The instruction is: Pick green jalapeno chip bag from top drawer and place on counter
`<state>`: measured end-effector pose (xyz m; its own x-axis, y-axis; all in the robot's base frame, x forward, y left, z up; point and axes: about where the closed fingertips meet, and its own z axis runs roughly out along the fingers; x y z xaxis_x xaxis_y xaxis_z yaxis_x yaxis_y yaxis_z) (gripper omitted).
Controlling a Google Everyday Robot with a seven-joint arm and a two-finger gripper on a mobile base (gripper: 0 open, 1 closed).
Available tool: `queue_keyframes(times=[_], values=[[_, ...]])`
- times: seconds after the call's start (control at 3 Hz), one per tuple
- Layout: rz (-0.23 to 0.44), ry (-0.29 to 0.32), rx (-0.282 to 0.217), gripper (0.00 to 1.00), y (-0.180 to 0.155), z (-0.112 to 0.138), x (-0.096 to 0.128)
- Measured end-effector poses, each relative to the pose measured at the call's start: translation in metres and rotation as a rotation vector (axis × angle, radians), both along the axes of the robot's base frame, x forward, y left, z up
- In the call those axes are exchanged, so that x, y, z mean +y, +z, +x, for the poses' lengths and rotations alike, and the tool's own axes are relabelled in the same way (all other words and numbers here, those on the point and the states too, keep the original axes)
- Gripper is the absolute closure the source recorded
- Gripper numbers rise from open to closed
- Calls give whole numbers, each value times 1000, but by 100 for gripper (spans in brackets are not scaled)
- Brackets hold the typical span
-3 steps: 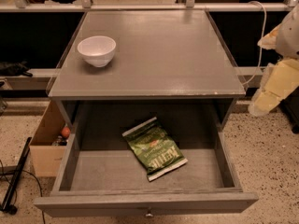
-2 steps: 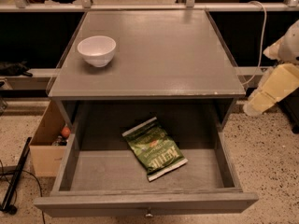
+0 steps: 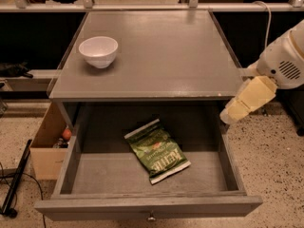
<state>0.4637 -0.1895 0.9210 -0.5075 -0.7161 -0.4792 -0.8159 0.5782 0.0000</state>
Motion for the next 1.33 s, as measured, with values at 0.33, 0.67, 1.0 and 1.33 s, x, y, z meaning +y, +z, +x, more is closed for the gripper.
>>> queue_keyframes(times=[0.33, 0.67, 1.0, 1.33], values=[[0, 0, 0, 0, 0, 0, 0], [53, -86, 6, 0, -17, 2, 4], [148, -159, 33, 0, -52, 12, 22], [275, -224, 76, 0, -91, 29, 39]])
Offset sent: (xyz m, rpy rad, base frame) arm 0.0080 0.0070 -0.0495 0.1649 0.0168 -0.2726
